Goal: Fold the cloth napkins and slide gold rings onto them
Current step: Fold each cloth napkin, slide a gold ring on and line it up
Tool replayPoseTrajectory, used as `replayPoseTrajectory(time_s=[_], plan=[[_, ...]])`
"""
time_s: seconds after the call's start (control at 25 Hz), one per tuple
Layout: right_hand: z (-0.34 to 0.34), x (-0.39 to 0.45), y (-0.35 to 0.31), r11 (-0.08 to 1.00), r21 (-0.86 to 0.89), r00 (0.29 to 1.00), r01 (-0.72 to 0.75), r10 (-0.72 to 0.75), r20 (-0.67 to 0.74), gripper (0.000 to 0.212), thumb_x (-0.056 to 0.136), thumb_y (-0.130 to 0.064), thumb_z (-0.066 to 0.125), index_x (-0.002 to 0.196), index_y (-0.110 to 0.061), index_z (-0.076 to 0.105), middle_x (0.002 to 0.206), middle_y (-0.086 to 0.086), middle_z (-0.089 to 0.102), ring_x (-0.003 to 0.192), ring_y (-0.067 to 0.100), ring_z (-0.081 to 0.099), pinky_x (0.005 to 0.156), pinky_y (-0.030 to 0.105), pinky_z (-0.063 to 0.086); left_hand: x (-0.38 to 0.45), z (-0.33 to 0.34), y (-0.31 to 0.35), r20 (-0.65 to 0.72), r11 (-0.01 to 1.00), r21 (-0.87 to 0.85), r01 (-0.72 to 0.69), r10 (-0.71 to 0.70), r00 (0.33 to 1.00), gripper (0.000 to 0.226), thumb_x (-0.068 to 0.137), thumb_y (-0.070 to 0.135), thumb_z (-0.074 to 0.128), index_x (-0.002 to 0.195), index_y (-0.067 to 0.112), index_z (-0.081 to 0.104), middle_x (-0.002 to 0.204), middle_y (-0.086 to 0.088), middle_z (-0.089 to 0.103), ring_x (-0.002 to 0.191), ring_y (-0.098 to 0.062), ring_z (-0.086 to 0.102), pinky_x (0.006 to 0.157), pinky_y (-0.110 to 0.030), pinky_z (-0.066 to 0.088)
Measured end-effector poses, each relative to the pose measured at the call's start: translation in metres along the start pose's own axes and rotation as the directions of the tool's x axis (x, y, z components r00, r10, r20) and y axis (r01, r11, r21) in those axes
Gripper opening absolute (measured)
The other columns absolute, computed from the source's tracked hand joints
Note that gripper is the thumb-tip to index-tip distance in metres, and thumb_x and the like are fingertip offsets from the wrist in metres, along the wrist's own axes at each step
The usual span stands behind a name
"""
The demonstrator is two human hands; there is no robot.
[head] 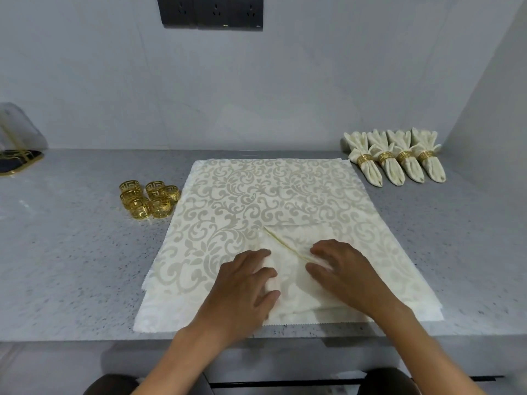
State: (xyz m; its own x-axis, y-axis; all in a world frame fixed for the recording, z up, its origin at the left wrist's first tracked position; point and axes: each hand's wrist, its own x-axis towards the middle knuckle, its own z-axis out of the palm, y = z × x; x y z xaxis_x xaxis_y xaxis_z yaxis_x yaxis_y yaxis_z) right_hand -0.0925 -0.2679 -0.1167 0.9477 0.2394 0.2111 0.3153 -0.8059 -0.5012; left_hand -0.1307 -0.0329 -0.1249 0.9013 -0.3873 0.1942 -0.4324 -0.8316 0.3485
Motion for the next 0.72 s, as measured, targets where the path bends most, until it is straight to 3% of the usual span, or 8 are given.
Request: replayPoseTrajectory(time_s=[0.12,0.24,0.36,0.44,0.52,0.6,0.68,0.72], plan=[[0.008,-0.008,0.001,0.984,-0.153,0.993,0.088,-0.100,-0.070,0.022,0.084,-0.031,0.070,0.098,-0.015,0.071,0.100,-0.003,0.069,0.092,0.016,0.062,0.085,0.033,0.049,-0.001,0.002,-0.009,0.083,0.999,0.032,-0.007,0.004,0.997,0.071,0.084,0.067,0.016,0.139,0.033,0.046,0.153,0.021,0.029,0.140,0.002,0.012,0.106,-0.017,0.006],[0.010,-0.009,-0.002,0.978,-0.190,0.991,0.089,-0.107,-0.086,0.024,0.080,-0.033,0.065,0.093,-0.014,0.072,0.096,-0.001,0.070,0.086,0.020,0.066,0.081,0.036,0.053,0.013,-0.001,-0.003,0.027,0.996,0.088,-0.029,0.027,0.999,0.066,0.090,0.061,0.019,0.138,0.028,0.050,0.153,0.013,0.035,0.141,-0.005,0.016,0.115,-0.028,0.010],[0.012,-0.017,-0.005,0.961,-0.257,0.991,0.101,-0.121,-0.061,0.030,0.086,-0.036,0.059,0.103,-0.014,0.072,0.109,0.000,0.070,0.096,0.021,0.067,0.090,0.032,0.047,0.052,0.002,-0.006,0.115,0.973,0.204,-0.110,0.087,0.990,0.067,0.096,0.055,0.009,0.155,0.026,0.020,0.164,0.010,0.000,0.150,-0.010,-0.007,0.122,-0.043,-0.002],[0.005,-0.017,-0.015,0.951,-0.303,0.996,0.070,-0.081,-0.023,0.038,0.096,-0.039,0.048,0.122,-0.016,0.064,0.132,-0.002,0.060,0.120,0.021,0.057,0.103,0.029,0.037,0.072,0.006,-0.015,0.254,0.968,0.236,-0.083,0.022,0.967,0.061,0.101,0.054,0.011,0.157,0.030,0.000,0.162,0.013,-0.015,0.149,-0.008,-0.017,0.121,-0.044,-0.010],[-0.003,-0.003,-0.017,0.967,-0.254,1.000,-0.011,0.016,0.019,0.051,0.103,-0.045,0.034,0.147,-0.018,0.039,0.158,-0.005,0.029,0.146,0.018,0.026,0.117,0.030,0.019,0.079,0.012,-0.023,0.312,0.979,0.196,-0.052,-0.012,0.950,0.059,0.103,0.052,0.013,0.156,0.033,-0.004,0.162,0.016,-0.014,0.148,-0.006,-0.017,0.121,-0.044,-0.011],[0.001,0.013,-0.013,0.972,-0.233,0.998,-0.043,0.053,0.038,0.066,0.101,-0.055,0.021,0.156,-0.018,0.016,0.164,-0.004,0.003,0.152,0.015,0.003,0.121,0.033,0.008,0.077,0.017,-0.027,0.303,0.984,0.170,-0.054,-0.001,0.953,0.059,0.103,0.053,0.013,0.156,0.035,-0.003,0.162,0.017,-0.013,0.147,-0.003,-0.017,0.121,-0.042,-0.011],[0.009,0.009,-0.004,0.964,-0.260,0.991,-0.055,0.084,0.105,0.078,0.095,-0.064,0.011,0.157,-0.016,0.015,0.165,-0.001,0.005,0.152,0.016,0.004,0.122,0.033,0.007,0.074,0.018,-0.027,0.282,0.985,0.164,-0.062,0.013,0.959,0.058,0.103,0.053,0.013,0.156,0.035,-0.002,0.162,0.017,-0.012,0.147,-0.002,-0.017,0.121,-0.042,-0.010],[0.012,-0.001,0.001,0.959,-0.282,0.992,-0.036,0.068,0.103,0.079,0.095,-0.066,0.013,0.154,-0.015,0.027,0.162,0.000,0.020,0.150,0.017,0.016,0.121,0.032,0.012,0.074,0.017,-0.027,0.276,0.985,0.160,-0.062,0.016,0.961,0.057,0.103,0.052,0.013,0.156,0.035,-0.002,0.162,0.017,-0.012,0.147,-0.002,-0.017,0.121,-0.042,-0.011]])
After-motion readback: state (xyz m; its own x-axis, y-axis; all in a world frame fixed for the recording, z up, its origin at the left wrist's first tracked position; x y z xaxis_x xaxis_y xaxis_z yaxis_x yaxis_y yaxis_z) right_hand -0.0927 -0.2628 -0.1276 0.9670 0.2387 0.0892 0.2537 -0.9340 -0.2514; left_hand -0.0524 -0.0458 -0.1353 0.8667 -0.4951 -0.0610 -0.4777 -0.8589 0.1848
